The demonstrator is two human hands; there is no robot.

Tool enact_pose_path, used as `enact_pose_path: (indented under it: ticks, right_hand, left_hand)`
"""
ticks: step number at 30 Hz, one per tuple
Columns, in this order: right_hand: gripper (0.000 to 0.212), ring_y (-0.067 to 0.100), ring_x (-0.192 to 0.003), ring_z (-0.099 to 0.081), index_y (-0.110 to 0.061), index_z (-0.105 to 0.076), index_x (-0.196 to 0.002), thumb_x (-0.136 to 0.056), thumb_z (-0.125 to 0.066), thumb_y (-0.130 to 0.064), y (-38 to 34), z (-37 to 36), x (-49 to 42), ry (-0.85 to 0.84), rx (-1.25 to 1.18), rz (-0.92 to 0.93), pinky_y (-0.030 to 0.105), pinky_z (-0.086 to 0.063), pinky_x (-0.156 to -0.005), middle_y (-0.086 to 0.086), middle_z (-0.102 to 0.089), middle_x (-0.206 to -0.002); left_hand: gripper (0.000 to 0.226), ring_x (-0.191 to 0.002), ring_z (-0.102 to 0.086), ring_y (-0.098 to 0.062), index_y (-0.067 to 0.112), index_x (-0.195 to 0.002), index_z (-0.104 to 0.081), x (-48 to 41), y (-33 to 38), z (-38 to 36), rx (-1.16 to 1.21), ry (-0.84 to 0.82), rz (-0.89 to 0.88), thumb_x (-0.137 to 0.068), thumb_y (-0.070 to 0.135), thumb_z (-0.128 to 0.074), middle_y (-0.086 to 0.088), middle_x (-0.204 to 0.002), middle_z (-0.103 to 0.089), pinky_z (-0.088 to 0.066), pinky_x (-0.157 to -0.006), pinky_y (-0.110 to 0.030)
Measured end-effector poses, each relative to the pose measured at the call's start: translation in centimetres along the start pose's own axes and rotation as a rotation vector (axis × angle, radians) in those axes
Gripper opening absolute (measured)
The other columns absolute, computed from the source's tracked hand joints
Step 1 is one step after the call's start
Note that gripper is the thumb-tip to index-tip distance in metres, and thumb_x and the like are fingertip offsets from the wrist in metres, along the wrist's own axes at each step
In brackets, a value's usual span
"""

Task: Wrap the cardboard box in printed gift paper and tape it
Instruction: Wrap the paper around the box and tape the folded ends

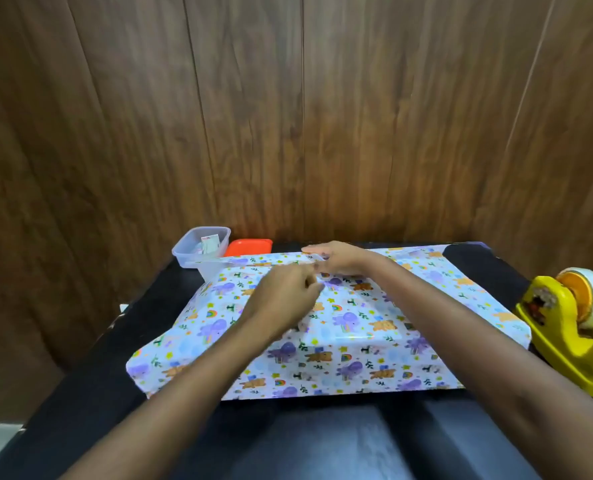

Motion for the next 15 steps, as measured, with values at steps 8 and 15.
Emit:
enact_pose_path:
  ticks: [8, 15]
  right_hand:
    - [0.049, 0.019, -0.131, -0.044, -0.014, -0.044, -0.141, -0.097, -0.049, -0.035, 2.4, 0.9, 0.4, 0.133, 0.235, 0.043, 0.027, -0.035, -0.104, 0.002, -0.045, -0.145]
    - [0.033, 0.028, -0.102, -0.060, -0.013, -0.060, -0.121, -0.096, -0.039, -0.015, 3.9, 1.9, -0.5, 0.299, 0.399, -0.035, 0.036, -0.049, -0.082, 0.011, -0.065, -0.117]
  left_hand:
    - [0.039, -0.109, -0.054, -0.026, 0.008, -0.126, -0.047, -11.9, -5.1, 0.4, -0.403, -0.147, -0.095, -0.095, 0.031, -0.048, -0.014, -0.114, -0.061, -0.039, -0.094, -0.037]
    - [0.015, -0.082, -0.060, -0.027, 0.014, -0.090, -0.058, -12.1, -6.2, -0.6, -0.666, 0.179, -0.236, -0.088, 0.011, -0.044, -0.005, -0.088, -0.065, -0.033, -0.057, -0.032]
Point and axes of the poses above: each hand's wrist, its own x-axis away from the middle knuckle, its own z-axis out of the back of the hand, y = z × x, the point moved 1 cm from there along -x, towards the middle knuckle
